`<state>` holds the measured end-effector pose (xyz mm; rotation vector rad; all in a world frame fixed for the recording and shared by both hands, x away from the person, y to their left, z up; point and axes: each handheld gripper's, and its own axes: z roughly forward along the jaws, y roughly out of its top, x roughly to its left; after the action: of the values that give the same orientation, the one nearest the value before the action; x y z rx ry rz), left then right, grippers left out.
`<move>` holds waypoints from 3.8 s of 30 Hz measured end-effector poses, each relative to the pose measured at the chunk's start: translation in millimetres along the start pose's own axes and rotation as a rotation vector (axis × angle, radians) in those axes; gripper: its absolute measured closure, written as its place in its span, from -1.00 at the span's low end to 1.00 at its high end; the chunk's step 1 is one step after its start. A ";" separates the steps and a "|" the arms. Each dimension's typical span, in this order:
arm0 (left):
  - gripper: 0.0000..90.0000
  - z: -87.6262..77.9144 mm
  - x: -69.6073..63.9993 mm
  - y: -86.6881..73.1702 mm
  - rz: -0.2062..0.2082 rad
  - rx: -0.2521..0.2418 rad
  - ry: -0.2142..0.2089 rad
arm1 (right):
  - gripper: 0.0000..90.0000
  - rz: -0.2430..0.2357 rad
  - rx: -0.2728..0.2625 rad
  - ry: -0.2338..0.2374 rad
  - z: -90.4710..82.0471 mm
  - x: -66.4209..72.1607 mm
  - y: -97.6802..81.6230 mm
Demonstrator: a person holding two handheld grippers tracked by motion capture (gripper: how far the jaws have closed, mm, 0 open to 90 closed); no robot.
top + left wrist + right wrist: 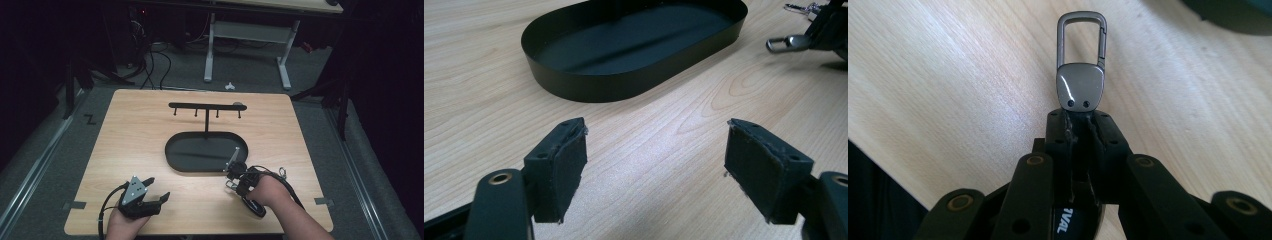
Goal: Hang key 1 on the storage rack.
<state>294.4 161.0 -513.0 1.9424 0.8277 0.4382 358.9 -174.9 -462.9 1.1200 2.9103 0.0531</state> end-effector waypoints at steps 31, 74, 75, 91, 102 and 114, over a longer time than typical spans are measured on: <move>-0.44 -0.8 2.2 0.8 0.002 -0.005 -0.002 | 0.79 0.039 -0.147 -0.049 -78.0 -19.8 6.8; -0.44 -24.7 11.5 -14.2 -0.032 -0.006 0.055 | 0.79 0.072 -0.313 -0.084 -133.8 -54.0 66.2; -0.44 -24.8 11.7 -14.0 -0.030 -0.005 0.056 | 0.79 0.070 -0.316 -0.089 -134.9 -54.2 67.4; -0.44 -24.3 11.8 -14.0 -0.024 0.006 0.048 | 0.79 0.087 -0.331 -0.100 -137.5 -59.2 84.8; -0.44 -23.9 12.3 -14.7 -0.022 0.009 0.049 | 0.79 0.092 -0.307 -0.138 -130.5 -60.8 99.3; -0.44 -23.3 12.3 -15.0 -0.020 0.013 0.047 | 0.79 0.115 -0.304 -0.177 -113.3 -64.7 107.9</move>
<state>283.5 189.2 -515.2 1.9403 0.8814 0.4692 475.4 -141.0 -344.8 1.1687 2.5704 0.3651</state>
